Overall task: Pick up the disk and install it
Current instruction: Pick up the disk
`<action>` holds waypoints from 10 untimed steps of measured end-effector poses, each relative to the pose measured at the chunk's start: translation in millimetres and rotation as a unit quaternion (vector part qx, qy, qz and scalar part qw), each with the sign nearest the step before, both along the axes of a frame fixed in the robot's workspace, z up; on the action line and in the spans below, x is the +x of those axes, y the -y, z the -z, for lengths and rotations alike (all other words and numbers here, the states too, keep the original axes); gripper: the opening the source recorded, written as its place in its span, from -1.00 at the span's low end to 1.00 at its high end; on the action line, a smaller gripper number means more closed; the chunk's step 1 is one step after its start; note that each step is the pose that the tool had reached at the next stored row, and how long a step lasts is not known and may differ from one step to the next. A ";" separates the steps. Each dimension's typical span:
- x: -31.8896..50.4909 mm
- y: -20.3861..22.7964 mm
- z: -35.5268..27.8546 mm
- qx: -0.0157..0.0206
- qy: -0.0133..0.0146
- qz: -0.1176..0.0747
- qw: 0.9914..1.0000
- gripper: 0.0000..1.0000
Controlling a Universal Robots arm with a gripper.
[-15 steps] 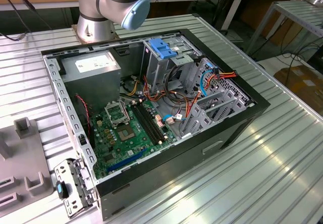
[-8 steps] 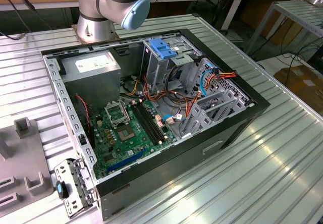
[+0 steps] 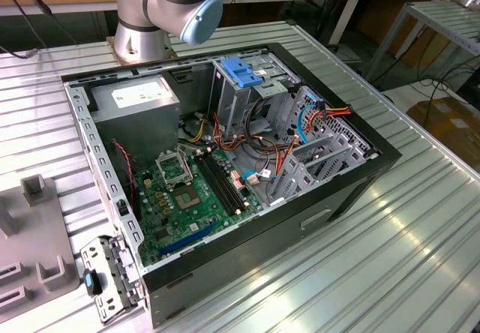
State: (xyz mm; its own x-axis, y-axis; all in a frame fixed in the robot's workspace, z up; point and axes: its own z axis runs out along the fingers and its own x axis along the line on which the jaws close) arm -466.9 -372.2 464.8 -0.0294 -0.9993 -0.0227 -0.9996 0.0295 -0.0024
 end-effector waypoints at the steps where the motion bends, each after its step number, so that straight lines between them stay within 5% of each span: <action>1: 0.0 0.0 -0.4 0.000 0.000 0.000 1.000 -0.25; 10: 0.0 0.0 -12.3 0.000 0.000 0.000 1.000 -0.25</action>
State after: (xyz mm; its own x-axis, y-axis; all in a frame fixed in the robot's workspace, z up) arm -466.9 -372.2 477.1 -0.0294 -0.9993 -0.0227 -0.9996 0.0295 -0.0024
